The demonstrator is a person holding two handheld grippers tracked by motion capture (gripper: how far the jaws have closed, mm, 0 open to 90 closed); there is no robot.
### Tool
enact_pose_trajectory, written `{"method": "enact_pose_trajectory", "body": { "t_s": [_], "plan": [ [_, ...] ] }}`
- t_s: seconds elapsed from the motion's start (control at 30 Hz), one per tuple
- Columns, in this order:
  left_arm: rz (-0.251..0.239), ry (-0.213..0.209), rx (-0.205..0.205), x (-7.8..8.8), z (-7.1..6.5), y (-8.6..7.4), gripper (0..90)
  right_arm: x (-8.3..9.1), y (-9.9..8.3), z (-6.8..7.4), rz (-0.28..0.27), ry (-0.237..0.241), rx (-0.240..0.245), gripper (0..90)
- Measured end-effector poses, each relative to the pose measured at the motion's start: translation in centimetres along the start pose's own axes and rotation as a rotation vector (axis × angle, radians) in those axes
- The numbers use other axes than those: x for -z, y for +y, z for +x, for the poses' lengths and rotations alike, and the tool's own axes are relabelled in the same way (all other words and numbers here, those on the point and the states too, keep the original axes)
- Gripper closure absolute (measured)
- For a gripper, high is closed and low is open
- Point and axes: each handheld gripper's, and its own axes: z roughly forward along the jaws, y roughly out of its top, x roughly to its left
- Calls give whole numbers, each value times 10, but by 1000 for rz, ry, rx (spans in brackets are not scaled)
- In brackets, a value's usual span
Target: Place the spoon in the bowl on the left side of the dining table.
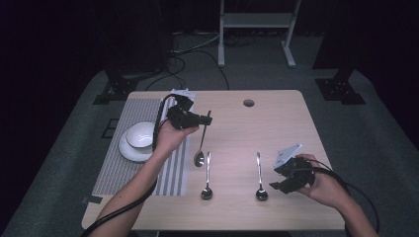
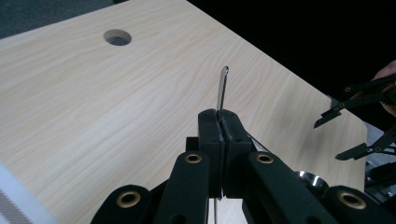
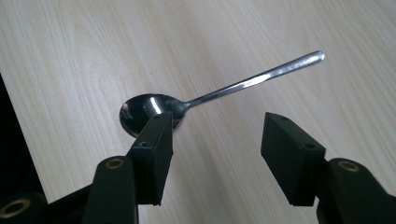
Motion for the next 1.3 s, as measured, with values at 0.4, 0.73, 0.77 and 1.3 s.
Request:
{"method": "enact_pose_trajectory", "body": {
  "t_s": [0.4, 0.73, 0.77, 1.3],
  "plan": [
    [-23, 46, 21, 18, 16, 0, 893, 3, -5, -1, -1, -4, -18, 422],
    [-33, 81, 30, 32, 26, 1, 893, 5, -8, -2, -3, -5, -25, 419],
    [-35, 84, 34, 33, 27, 1, 893, 5, -9, -2, -4, -4, -26, 419],
    [-67, 150, 58, 64, 48, -2, 893, 5, -10, -2, 0, -3, -27, 418]
  ]
}}
